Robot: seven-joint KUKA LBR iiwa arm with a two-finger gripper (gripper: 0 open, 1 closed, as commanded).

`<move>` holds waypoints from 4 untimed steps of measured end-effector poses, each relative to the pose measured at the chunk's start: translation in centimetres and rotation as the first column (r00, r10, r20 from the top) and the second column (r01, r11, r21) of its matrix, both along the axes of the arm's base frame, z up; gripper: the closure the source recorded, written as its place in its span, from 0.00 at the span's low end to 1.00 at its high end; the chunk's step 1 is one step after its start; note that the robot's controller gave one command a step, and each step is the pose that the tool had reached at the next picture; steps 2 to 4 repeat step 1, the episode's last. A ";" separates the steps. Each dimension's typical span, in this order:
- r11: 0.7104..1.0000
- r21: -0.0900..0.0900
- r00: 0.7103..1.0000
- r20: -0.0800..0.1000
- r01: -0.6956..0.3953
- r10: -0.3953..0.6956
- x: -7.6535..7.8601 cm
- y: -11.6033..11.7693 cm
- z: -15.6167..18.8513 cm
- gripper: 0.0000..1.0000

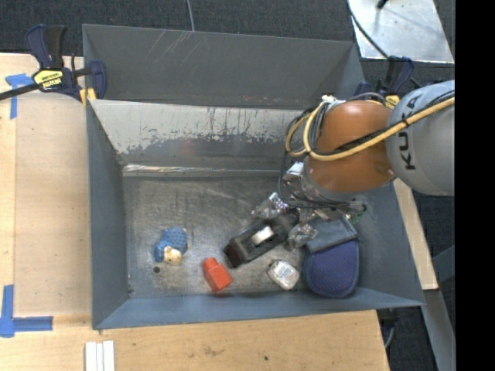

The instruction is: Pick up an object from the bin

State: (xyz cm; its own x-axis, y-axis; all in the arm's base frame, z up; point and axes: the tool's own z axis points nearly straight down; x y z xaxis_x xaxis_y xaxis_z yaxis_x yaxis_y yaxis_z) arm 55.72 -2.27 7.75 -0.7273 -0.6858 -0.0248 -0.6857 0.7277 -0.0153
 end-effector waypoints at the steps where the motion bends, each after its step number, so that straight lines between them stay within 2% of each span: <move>1: 0.960 -0.007 0.960 -0.022 -0.281 0.281 0.3 3.6 14.9 1.00; 4: 0.960 -0.007 0.960 -0.022 -0.281 0.281 0.3 3.6 14.9 1.00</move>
Offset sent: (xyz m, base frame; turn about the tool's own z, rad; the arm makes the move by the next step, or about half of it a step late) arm 0.0025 0.0356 0.1470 -0.2834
